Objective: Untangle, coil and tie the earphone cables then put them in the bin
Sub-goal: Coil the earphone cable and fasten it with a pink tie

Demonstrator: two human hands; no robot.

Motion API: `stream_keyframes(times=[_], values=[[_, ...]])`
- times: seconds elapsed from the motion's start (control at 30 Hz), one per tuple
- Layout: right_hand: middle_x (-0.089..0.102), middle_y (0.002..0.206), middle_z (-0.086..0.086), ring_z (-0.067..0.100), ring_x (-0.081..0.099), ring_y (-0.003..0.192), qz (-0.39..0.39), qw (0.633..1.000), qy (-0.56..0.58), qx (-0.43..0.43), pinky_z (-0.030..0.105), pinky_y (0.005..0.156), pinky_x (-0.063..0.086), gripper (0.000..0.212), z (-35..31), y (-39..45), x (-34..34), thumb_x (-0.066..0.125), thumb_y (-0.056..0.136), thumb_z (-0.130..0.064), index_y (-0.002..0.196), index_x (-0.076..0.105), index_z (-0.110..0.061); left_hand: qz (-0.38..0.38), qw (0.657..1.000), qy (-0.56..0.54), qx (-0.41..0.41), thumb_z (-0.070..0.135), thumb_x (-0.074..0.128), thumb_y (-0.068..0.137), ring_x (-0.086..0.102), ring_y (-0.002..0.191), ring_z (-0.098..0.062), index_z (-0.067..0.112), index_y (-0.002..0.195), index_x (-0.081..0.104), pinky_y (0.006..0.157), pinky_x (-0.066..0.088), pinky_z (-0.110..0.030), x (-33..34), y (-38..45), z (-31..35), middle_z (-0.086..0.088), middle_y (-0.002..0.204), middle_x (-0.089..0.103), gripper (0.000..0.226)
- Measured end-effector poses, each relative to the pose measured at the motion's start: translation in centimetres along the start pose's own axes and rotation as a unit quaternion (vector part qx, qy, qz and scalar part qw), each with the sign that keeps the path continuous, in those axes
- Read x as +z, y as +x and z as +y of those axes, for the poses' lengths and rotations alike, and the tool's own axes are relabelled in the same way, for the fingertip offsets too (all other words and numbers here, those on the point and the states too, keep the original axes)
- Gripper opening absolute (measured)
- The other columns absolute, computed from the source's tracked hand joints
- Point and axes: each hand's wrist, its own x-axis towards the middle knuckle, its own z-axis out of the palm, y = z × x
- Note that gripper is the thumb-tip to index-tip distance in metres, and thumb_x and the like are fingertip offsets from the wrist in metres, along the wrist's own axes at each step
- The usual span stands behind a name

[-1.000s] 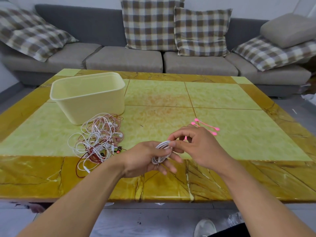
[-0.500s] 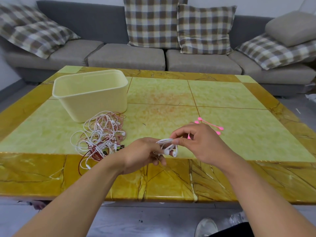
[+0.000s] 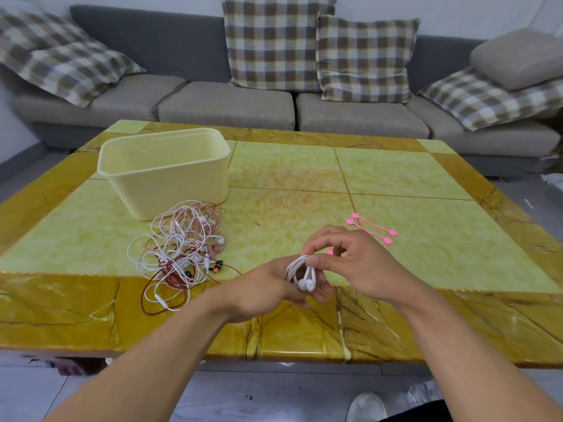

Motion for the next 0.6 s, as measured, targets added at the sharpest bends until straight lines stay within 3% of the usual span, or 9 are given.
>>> stream_keyframes(times=[0.07, 0.2, 0.3, 0.37, 0.43, 0.53, 0.6], values=[[0.069, 0.109, -0.022, -0.006, 0.06, 0.096, -0.005, 1.0, 0.01, 0.004, 0.028, 0.087, 0.047, 0.013, 0.2, -0.2, -0.2, 0.071, 0.077, -0.045, 0.087, 0.076, -0.037, -0.014, 1.0, -0.018, 0.007, -0.018, 0.049, 0.089, 0.07, 0.107, -0.025, 0.009, 0.112, 0.062, 0.086, 0.055, -0.034, 0.0, 0.1, 0.1, -0.006, 0.108, 0.074, 0.038], [0.07, 0.115, -0.02, -0.004, 0.059, 0.112, -0.013, 1.0, 0.019, 0.005, 0.032, 0.1, 0.045, 0.005, 0.7, -0.5, -0.5, 0.075, 0.082, -0.035, 0.087, 0.077, -0.036, -0.071, 0.987, -0.137, -0.032, -0.018, 0.047, 0.07, 0.06, 0.074, -0.023, 0.01, 0.096, 0.056, 0.065, 0.048, -0.031, 0.2, 0.2, 0.0, -0.01, 0.085, 0.062, 0.039], [0.07, 0.114, -0.018, -0.002, 0.058, 0.114, -0.015, 1.0, -0.004, 0.004, 0.032, 0.101, 0.044, 0.009, 1.1, -0.6, -0.6, 0.078, 0.085, -0.03, 0.087, 0.076, -0.038, -0.097, 0.972, -0.201, -0.072, -0.001, 0.054, 0.081, 0.042, 0.062, -0.016, 0.018, 0.085, 0.057, 0.056, 0.037, -0.026, 0.4, 0.4, 0.1, -0.004, 0.074, 0.046, 0.02], [0.07, 0.113, -0.018, -0.003, 0.058, 0.106, -0.012, 1.0, -0.008, 0.009, 0.033, 0.097, 0.045, 0.012, 1.5, -0.7, -0.8, 0.078, 0.086, -0.025, 0.087, 0.076, -0.037, -0.059, 0.98, -0.163, -0.093, 0.021, 0.069, 0.089, 0.033, 0.057, -0.013, 0.026, 0.071, 0.061, 0.051, 0.029, -0.023, 0.7, 0.8, 0.1, 0.0, 0.067, 0.038, 0.021], [0.07, 0.11, -0.021, -0.005, 0.059, 0.099, -0.018, 1.0, -0.004, 0.017, 0.03, 0.091, 0.047, 0.015, 1.8, -0.8, -0.9, 0.079, 0.086, -0.024, 0.086, 0.076, -0.039, -0.008, 0.989, -0.081, -0.12, 0.028, 0.079, 0.087, 0.026, 0.052, -0.011, 0.027, 0.069, 0.057, 0.047, 0.022, -0.022, 1.0, 1.1, -0.1, 0.002, 0.063, 0.031, 0.028], [0.071, 0.108, -0.022, -0.008, 0.061, 0.096, -0.033, 0.999, -0.005, 0.039, 0.022, 0.086, 0.043, 0.017, 2.5, -0.9, -0.8, 0.08, 0.086, -0.024, 0.086, 0.077, -0.041, 0.038, 0.986, -0.019, -0.162, 0.03, 0.075, 0.09, 0.03, 0.049, -0.01, 0.022, 0.08, 0.053, 0.044, 0.022, -0.021, 1.3, 1.6, -0.4, 0.003, 0.061, 0.039, 0.026], [0.073, 0.108, -0.019, -0.008, 0.063, 0.099, 0.016, 0.997, -0.008, 0.072, 0.02, 0.087, 0.044, 0.012, 3.1, -0.6, -1.1, 0.078, 0.088, -0.026, 0.09, 0.079, -0.038, 0.082, 0.982, 0.0, -0.168, 0.037, 0.069, 0.095, 0.034, 0.047, -0.01, 0.02, 0.081, 0.05, 0.043, 0.025, -0.021, 1.3, 2.1, -0.6, 0.004, 0.06, 0.045, 0.028]])
